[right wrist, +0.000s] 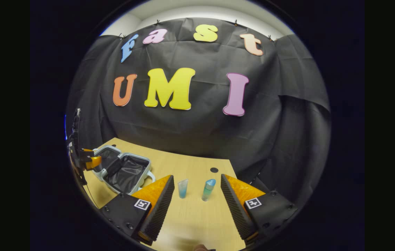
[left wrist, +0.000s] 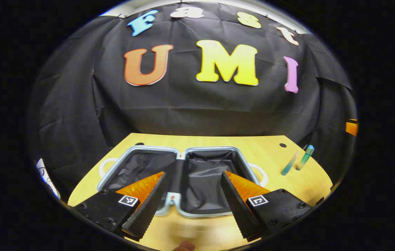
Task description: First open the suitcase, pack the skin care products into it, and then close the suitcase.
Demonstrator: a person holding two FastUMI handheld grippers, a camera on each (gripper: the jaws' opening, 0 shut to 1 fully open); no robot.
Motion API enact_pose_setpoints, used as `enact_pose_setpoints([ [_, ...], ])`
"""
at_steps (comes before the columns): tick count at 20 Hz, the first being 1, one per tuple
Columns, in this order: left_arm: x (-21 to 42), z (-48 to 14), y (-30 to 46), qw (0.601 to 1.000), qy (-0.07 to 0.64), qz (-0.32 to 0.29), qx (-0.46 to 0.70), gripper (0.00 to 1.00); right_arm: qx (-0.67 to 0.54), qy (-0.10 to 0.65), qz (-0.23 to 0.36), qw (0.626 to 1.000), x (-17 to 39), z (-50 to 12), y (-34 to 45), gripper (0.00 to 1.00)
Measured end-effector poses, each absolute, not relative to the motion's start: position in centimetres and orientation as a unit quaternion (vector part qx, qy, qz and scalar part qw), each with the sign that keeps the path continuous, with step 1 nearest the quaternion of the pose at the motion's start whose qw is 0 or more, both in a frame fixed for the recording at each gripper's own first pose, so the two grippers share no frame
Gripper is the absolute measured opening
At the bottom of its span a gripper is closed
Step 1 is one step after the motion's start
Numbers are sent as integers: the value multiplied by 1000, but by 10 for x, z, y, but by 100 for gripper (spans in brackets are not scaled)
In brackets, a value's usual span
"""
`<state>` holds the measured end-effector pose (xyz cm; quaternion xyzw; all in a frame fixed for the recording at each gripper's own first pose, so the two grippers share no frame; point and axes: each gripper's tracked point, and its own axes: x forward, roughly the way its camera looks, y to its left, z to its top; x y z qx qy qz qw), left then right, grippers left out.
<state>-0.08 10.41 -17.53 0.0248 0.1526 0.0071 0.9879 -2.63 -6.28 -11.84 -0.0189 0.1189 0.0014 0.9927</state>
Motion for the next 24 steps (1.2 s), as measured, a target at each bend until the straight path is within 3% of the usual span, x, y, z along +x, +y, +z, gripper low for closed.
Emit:
enact_pose_setpoints([
  [13, 65, -259, -146, 969, 201, -126, 61, 98, 0, 169, -16, 985, -31, -173, -177, 80],
  [24, 132, -349, -219, 947, 261, -167, 80, 99, -11, 216, -45, 975, -25, -218, -222, 80],
])
